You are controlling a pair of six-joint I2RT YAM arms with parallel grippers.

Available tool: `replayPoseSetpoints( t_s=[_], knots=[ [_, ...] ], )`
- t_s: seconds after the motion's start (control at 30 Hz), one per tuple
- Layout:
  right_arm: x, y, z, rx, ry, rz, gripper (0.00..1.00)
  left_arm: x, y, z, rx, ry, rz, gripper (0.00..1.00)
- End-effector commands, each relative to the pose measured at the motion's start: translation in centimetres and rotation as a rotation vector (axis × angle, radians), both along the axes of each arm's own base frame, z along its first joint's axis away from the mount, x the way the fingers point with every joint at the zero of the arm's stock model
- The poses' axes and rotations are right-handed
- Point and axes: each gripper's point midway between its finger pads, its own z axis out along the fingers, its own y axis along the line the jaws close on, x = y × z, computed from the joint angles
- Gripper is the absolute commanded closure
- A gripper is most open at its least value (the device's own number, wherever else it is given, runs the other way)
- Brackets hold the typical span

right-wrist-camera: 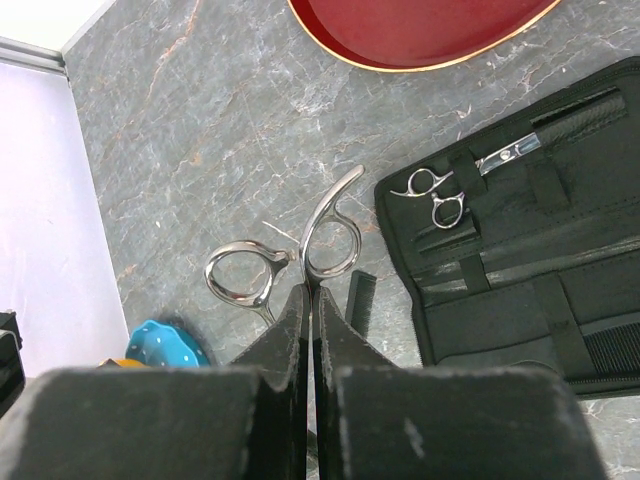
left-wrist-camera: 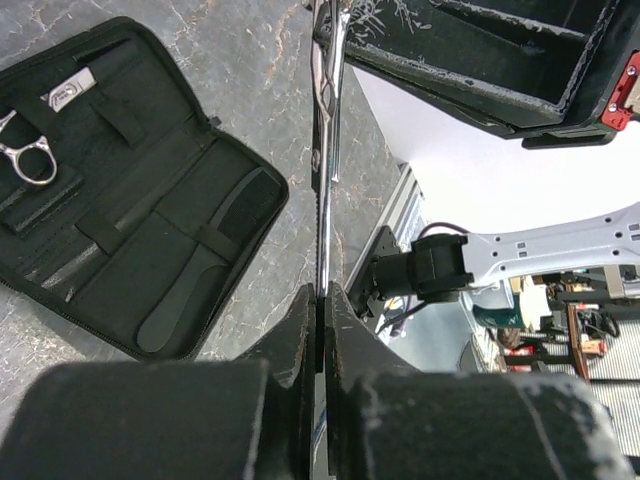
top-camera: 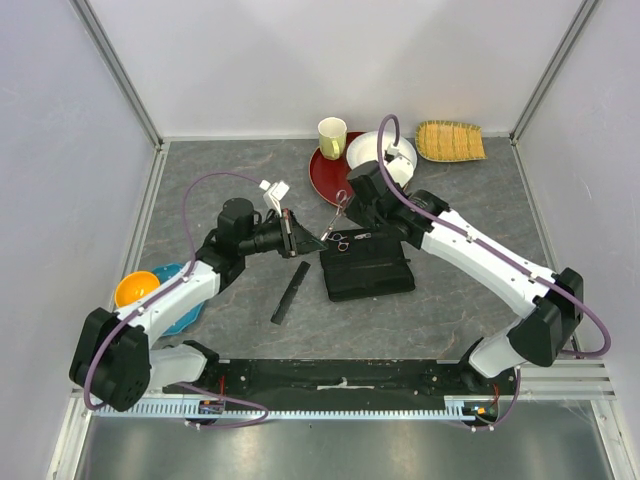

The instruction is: Sort the hair-cutting tools

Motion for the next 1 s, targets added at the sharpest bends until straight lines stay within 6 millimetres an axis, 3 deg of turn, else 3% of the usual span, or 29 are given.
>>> replayPoseSetpoints(
  t_s=[0.0,0.17,0.47,0.57,0.63,0.8,0.87,0.9,0.93,0.97],
  knots=[
    [-0.3,-0.4,1.5,0.063,-0.018,-0.025,1.00,0.4,-0.6,2.1,-0.029,-0.066,-0.034,0.98],
    [0.1,-0.7,1.1,0.072,-0.016,-0.019,1.00,0.2,-0.7,2.6,-0.039,-0.046,-0.045,0.98],
    [0.2,-0.5,0.4,0.099,0.001,-0.001,0.70,0.5,-0.7,3.7,-0.067,-0.036,-0.017,0.98],
    [0.4,-0.6,0.2,0.106,0.004,-0.008,0.69,0.7,-0.7,3.9,-0.070,-0.036,-0.005,0.98],
    [0.4,-0.5,-0.1,0.108,0.007,-0.007,0.72,0.6,-0.8,4.0,-0.075,-0.029,-0.013,0.98],
    [0.8,-0.5,-0.1,0.119,0.000,-0.010,0.97,0.6,-0.7,3.8,-0.072,-0.021,-0.008,0.98],
    [0.8,-0.6,-0.2,0.116,-0.002,-0.009,1.00,0.8,-0.7,3.6,-0.061,-0.018,-0.002,0.98],
    [0.8,-0.7,-0.5,0.110,0.000,-0.013,1.00,0.9,-0.7,3.5,-0.048,-0.008,0.002,0.89],
    [0.9,-1.0,-0.6,0.108,0.000,-0.019,1.00,1.2,-0.5,3.4,-0.034,-0.016,0.019,0.65],
    [1.0,-1.4,-0.8,0.105,0.003,-0.028,1.00,1.4,-0.5,3.6,-0.027,-0.023,0.029,0.57]
  ],
)
